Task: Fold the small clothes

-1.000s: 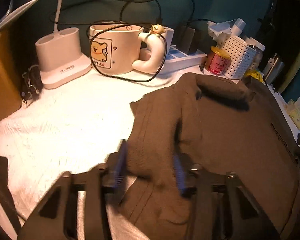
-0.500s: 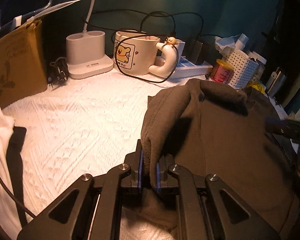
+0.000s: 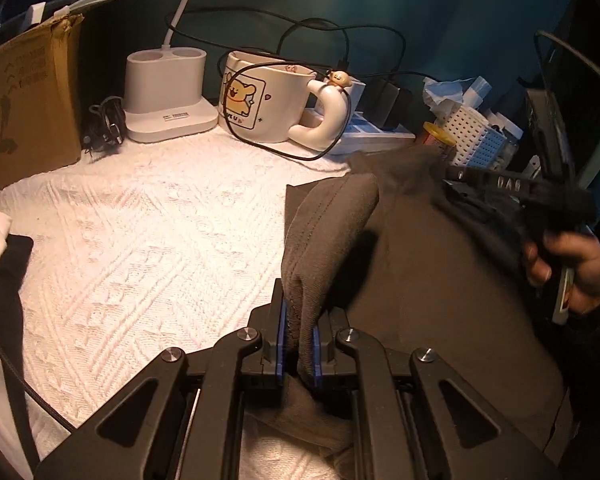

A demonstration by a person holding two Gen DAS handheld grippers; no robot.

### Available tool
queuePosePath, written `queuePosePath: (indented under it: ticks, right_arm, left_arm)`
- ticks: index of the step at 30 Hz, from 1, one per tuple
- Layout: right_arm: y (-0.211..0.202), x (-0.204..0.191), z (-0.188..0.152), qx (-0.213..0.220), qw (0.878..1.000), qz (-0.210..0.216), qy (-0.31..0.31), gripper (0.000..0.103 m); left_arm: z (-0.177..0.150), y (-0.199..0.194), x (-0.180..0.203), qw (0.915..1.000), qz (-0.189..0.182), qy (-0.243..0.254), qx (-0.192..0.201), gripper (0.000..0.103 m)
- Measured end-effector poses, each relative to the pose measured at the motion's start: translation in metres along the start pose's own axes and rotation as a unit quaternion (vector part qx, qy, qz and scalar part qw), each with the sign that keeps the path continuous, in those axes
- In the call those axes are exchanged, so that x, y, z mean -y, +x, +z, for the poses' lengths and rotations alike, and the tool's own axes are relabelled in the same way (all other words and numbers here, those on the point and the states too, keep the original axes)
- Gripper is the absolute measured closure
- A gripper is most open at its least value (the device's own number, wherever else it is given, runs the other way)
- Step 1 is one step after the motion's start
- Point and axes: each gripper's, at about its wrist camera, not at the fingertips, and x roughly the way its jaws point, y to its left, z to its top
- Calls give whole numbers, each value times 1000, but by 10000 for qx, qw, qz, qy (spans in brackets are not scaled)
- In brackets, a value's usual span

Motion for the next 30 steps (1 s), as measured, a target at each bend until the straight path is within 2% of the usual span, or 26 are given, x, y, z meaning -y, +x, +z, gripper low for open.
queuePosePath:
  ticks: [2, 7, 14, 20, 23, 30]
  right_arm:
    - [-12, 1, -1, 125, 9999, 21, -60, 63]
    - [-34, -3, -18, 21, 9996, -61, -285, 63]
    - [-78, -4, -45, 190, 9998, -55, -54, 63]
    - [-124, 20, -79, 393, 9985, -111, 369, 63]
    - [-143, 38, -101, 447, 9959, 31, 791, 63]
    - [-169, 64, -143, 478, 9920, -33, 1166, 63]
  left_arm:
    - [0, -3, 2, 10000, -64, 6, 54, 94]
    - [2, -18, 13, 9992, -221, 65, 323, 94]
    - [7, -35, 45, 9962, -426, 452, 612, 94]
    - [2, -23, 83, 9917, -497, 1111, 413, 94]
    - [-3, -4, 95, 9903, -443, 1313, 122, 94]
    - [-13, 26, 119, 9858, -271, 1550, -582, 94]
